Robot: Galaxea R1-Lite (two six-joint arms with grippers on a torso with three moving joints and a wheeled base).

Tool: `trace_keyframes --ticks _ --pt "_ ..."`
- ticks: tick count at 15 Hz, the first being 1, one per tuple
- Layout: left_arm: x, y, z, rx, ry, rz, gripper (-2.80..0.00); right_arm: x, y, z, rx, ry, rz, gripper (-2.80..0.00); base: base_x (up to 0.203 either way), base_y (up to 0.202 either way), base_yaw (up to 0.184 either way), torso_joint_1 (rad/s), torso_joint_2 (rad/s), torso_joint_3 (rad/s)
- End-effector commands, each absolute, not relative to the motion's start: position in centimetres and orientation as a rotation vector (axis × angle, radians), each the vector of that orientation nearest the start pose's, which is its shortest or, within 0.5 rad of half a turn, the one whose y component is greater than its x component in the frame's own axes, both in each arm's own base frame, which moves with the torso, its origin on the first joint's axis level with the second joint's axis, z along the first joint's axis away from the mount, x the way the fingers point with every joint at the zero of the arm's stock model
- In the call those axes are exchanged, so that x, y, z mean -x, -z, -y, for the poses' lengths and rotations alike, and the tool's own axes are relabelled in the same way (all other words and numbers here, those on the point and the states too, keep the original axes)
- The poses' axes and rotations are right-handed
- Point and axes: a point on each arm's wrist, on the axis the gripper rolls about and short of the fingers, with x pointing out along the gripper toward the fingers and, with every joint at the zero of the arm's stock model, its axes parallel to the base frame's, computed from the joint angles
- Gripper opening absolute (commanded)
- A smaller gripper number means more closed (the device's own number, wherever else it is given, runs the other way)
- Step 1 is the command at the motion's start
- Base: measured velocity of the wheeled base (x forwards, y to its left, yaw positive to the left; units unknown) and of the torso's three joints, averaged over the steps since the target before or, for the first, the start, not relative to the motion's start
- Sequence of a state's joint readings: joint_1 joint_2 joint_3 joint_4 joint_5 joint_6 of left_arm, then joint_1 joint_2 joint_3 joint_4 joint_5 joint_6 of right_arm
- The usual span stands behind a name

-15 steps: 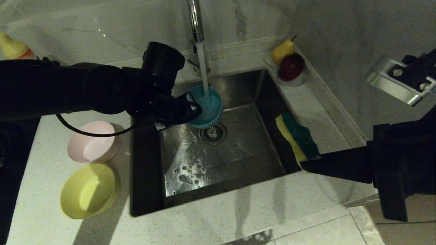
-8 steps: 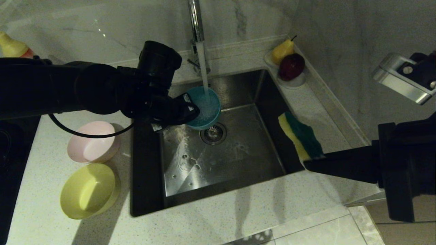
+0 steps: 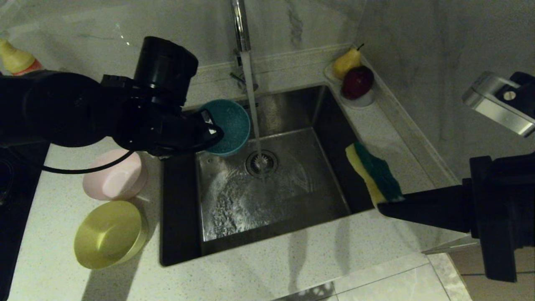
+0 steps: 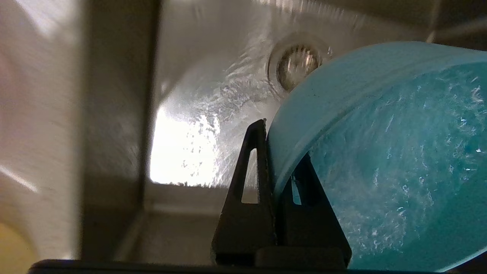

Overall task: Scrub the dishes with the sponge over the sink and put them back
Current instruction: Wash the bowl

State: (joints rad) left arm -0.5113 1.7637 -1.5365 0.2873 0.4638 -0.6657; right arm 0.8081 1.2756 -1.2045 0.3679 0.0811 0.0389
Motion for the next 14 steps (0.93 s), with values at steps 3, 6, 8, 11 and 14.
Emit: trace_keyframes --ticks 3,6,8,11,14 --pt "-27.0 -30.1 13.7 0.355 -0.127 -0.219 -2.80 -12.3 -30.9 -13.2 0.129 -0.861 -0.432 -2.80 0.000 0.000 0.000 0.000 0.00 0.000" --pt "-25.8 -30.4 13.0 0.244 -0.089 -0.061 -2.80 -12.4 -30.9 -13.3 0.131 -0.861 -0.429 -2.80 0.000 0.000 0.000 0.000 0.00 0.000" --pt "-24.7 -31.5 12.4 0.209 -0.074 0.064 -2.80 -12.7 -30.7 -13.6 0.136 -0.859 -0.442 -2.80 0.000 0.000 0.000 0.000 0.00 0.000" --pt "-23.9 -32.4 11.9 0.232 -0.062 0.179 -2.80 -12.9 -30.7 -13.8 0.137 -0.857 -0.443 -2.80 0.000 0.000 0.000 0.000 0.00 0.000" --pt "-22.5 -33.1 11.3 0.221 0.012 0.254 -2.80 -12.8 -30.5 -13.7 0.137 -0.855 -0.451 -2.80 0.000 0.000 0.000 0.000 0.00 0.000"
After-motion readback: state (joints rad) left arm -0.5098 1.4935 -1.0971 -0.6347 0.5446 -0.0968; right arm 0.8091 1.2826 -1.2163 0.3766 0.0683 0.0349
